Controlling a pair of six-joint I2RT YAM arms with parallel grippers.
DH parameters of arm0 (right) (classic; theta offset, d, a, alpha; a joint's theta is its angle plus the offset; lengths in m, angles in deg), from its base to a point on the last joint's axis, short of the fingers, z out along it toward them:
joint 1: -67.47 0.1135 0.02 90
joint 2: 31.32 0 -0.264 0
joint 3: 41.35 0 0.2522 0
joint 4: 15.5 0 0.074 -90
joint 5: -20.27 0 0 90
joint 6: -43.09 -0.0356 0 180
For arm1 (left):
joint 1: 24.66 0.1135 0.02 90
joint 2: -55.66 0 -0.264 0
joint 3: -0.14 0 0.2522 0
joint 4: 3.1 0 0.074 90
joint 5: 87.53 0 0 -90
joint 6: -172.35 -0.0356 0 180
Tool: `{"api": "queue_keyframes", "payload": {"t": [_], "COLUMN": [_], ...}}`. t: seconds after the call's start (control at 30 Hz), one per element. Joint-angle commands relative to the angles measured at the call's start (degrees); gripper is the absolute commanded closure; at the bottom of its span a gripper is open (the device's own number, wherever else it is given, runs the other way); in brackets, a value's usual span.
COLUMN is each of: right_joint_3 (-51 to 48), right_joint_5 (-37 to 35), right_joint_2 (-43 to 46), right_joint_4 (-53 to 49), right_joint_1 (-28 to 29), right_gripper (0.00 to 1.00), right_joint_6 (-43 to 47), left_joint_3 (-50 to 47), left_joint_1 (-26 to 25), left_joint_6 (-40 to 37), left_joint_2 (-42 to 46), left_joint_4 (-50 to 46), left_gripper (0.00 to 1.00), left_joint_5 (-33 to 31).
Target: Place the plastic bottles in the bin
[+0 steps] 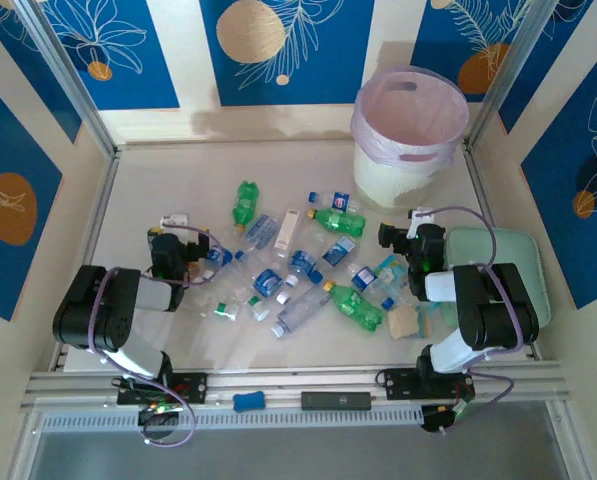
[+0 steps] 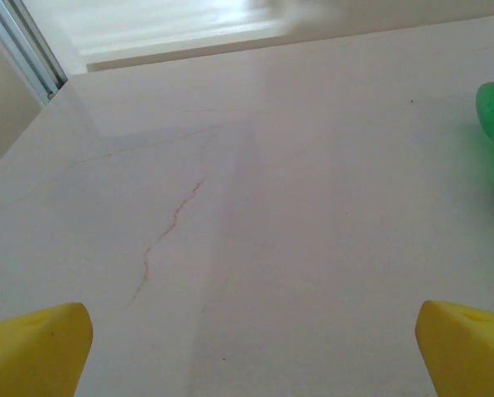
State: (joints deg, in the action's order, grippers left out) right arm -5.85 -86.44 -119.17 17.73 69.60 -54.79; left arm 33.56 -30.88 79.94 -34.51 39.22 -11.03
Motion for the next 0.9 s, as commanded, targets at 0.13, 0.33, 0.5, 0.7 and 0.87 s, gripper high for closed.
{"api": "queue_keyframes", "payload": {"t": [0.13, 0.33, 0.5, 0.7, 0.87], "right_joint_3": [0.8, 0.9, 1.1, 1.0, 0.8], "right_joint_5": [-0.4, -0.3, 0.0, 0.0, 0.0], "right_joint_2": [0.6, 0.6, 0.6, 0.5, 0.7], "right_joint_4": [1.7, 1.7, 1.4, 1.3, 1.6], "right_joint_1": [0.2, 0.0, -0.1, -0.1, -0.1], "right_gripper": [0.01, 0.01, 0.01, 0.01, 0.01], "right_joint_6": [-0.1, -0.1, -0.2, -0.2, -0.2], "left_joint_3": [0.9, 0.9, 1.1, 1.2, 1.1], "left_joint_1": [0.3, 0.4, 0.5, 0.6, 0.6], "left_joint_6": [0.6, 0.6, 0.7, 0.8, 0.8], "left_joint_2": [0.3, 0.3, 0.3, 0.3, 0.4], "left_joint_4": [0.2, 0.2, -0.2, -0.6, -0.3], "left_gripper": [0.00, 0.00, 0.00, 0.00, 0.00], "left_joint_5": [0.8, 0.9, 1.1, 1.5, 1.8]}}
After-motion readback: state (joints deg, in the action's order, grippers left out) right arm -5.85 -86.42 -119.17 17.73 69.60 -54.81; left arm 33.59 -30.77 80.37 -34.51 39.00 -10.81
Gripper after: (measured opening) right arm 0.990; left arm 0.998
